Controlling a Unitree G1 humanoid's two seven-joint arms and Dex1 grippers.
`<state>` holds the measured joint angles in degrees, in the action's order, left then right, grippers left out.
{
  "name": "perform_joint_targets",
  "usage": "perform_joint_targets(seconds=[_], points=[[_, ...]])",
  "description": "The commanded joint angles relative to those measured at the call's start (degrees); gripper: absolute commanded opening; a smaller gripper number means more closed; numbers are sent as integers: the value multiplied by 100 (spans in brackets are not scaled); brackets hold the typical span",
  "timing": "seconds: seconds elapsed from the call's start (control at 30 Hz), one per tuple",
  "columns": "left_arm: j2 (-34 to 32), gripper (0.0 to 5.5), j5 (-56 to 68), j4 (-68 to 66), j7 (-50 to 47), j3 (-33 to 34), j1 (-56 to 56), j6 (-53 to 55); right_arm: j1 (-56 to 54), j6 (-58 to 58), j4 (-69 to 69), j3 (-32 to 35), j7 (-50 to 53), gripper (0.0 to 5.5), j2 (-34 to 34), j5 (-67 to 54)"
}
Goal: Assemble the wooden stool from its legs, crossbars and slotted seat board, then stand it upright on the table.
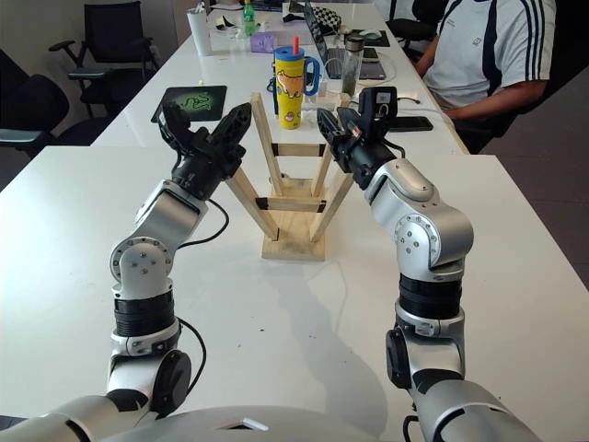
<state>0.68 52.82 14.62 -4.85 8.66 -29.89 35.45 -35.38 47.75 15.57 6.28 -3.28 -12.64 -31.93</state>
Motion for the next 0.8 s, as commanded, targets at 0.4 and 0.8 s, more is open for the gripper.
perform_joint_targets(seconds=[0.4, 0.8], points=[[-643, 116, 792, -1792, -140, 1299, -1017, -272, 187, 171, -433, 0, 24, 189, 120, 266], [242, 116, -715, -1701, 3, -549, 211, 251, 359, 331, -269, -76, -35, 189, 174, 317]])
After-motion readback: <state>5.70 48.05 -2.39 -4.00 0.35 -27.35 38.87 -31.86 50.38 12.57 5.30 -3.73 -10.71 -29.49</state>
